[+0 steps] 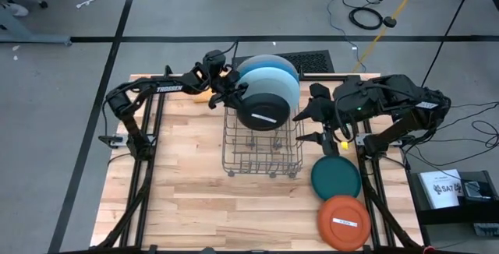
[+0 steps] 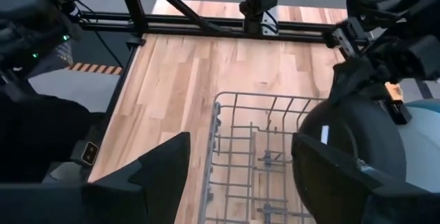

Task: Sort dishes
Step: Put the black plate into the dish rack

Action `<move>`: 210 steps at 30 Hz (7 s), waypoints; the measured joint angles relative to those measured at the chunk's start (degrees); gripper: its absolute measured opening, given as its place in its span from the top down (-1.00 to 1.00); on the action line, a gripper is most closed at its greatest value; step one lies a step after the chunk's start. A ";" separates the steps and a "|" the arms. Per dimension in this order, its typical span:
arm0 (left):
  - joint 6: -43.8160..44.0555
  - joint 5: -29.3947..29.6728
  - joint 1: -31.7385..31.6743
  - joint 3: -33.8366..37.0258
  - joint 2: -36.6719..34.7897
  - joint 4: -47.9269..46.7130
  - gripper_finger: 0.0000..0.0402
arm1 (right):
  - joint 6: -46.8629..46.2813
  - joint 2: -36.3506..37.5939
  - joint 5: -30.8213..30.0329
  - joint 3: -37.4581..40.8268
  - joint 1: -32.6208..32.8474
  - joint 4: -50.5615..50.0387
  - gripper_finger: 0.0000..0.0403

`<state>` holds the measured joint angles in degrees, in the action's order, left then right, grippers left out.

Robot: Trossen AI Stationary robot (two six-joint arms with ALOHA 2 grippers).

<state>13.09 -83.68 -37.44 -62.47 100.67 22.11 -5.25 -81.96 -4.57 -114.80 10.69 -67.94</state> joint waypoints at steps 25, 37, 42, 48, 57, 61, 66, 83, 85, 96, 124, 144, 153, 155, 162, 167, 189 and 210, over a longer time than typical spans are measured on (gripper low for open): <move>-5.36 7.54 -0.56 0.06 2.11 0.96 0.73 | -0.75 -1.16 -0.07 0.00 0.34 0.46 -0.23; -6.40 11.55 -0.41 0.06 2.09 1.02 0.72 | 0.13 -7.53 -0.83 0.02 -0.57 -2.40 -0.23; -7.56 7.11 0.08 0.06 2.09 1.69 0.72 | 2.85 -11.39 -2.74 0.04 -2.45 -2.76 -0.22; -7.58 0.98 0.83 0.06 2.09 4.41 0.72 | 5.82 -16.60 -10.45 0.09 -5.72 -6.83 -0.22; -7.44 -2.42 1.70 0.06 2.09 7.17 0.72 | 6.40 -18.94 -7.60 0.11 -14.02 -8.47 -0.22; -7.46 -2.97 1.81 0.06 2.08 7.60 0.72 | 7.06 -18.95 -1.67 0.11 -17.34 -7.52 -0.19; -7.48 -3.10 1.85 0.06 2.07 7.58 0.72 | 8.82 -18.99 8.33 1.05 -19.71 -4.43 -0.03; -7.47 -3.10 1.85 0.06 2.07 7.91 0.72 | 11.16 -18.99 10.92 13.35 -21.90 4.64 0.31; -7.45 -3.10 1.85 0.06 2.07 8.02 0.72 | 11.73 -18.99 10.98 13.64 -21.87 3.33 0.49; 4.72 -4.79 1.65 0.02 2.06 25.87 0.72 | 14.77 -16.74 15.24 13.61 -22.12 1.39 0.95; 10.18 1.25 -7.00 2.87 -7.04 31.68 0.72 | 14.97 -13.78 17.38 13.70 -21.87 5.33 0.96; 10.87 14.99 -10.87 2.64 -26.95 35.36 0.72 | 12.66 22.52 17.44 43.70 -18.88 38.26 0.96; -10.11 17.73 -10.81 3.78 -26.59 -7.15 0.65 | 3.13 33.27 28.85 75.96 -18.87 75.51 0.96; -14.75 18.80 -10.54 3.78 -26.56 -12.50 0.60 | 2.96 32.57 29.00 78.81 -18.93 78.07 0.96; -17.98 20.52 -3.43 3.78 -22.60 -13.53 0.44 | 6.34 27.60 38.03 79.43 -24.15 84.48 0.96; -19.49 20.03 -0.95 3.78 -18.49 -12.83 0.24 | 5.92 24.21 45.69 79.43 -30.22 84.01 0.96; -16.43 21.60 1.60 3.52 -12.25 -7.03 0.29 | 7.38 18.11 57.54 79.41 -40.21 86.80 0.96; -16.76 23.41 2.37 3.71 -12.43 -11.15 0.78 | 3.67 16.63 54.79 79.52 -41.52 86.34 0.78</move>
<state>-3.67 -60.27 -35.07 -58.76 88.24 10.96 -1.58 -65.32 50.22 -35.29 -30.83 18.40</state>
